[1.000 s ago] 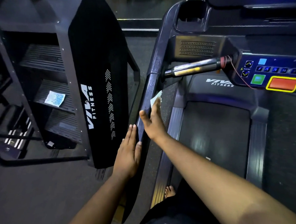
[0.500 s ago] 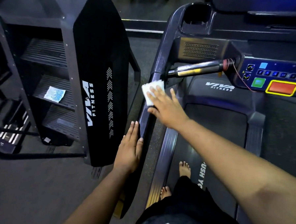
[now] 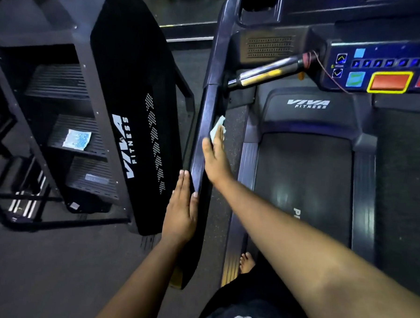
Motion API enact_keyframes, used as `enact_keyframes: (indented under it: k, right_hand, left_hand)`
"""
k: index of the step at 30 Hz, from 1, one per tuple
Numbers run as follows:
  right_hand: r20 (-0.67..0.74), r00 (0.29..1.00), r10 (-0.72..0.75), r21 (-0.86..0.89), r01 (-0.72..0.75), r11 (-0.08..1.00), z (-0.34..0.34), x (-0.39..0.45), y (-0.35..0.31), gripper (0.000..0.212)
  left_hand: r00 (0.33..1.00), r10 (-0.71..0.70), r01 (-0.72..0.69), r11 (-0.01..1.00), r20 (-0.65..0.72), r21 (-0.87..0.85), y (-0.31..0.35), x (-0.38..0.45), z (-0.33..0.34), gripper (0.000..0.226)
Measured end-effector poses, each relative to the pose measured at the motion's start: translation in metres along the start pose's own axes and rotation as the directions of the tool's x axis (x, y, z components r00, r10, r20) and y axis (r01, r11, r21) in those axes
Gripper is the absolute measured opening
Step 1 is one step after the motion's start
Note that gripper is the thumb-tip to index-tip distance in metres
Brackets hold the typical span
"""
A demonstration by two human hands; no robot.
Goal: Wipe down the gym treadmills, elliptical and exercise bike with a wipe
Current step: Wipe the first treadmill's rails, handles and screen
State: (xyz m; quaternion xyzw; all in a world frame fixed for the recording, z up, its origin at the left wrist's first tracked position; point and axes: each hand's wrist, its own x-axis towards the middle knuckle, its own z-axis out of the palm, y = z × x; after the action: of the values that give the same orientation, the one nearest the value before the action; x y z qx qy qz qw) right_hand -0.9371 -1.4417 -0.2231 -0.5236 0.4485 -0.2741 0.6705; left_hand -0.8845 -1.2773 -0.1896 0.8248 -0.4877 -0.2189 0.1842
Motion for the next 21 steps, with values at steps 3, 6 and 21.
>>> enact_keyframes:
  k: [3,6,21]
  right_hand:
    - [-0.011,0.999,0.03,0.001,-0.03,1.0,-0.009,0.019,0.003,0.07]
    - [0.039,0.999,-0.006,-0.013,0.007,1.0,0.004,-0.031,0.026,0.083]
    - [-0.205,0.977,-0.06,-0.193,0.02,0.981,0.012,-0.104,0.043,0.045]
  left_hand:
    - [1.0,0.006,-0.006,1.0,0.003,0.016,-0.002,-0.018,0.0,0.059]
    - [1.0,0.013,-0.013,1.0,0.012,0.006,-0.008,-0.031,0.0,0.06]
    - [1.0,0.02,-0.02,0.998,0.001,-0.052,-0.027,-0.07,0.001,0.06]
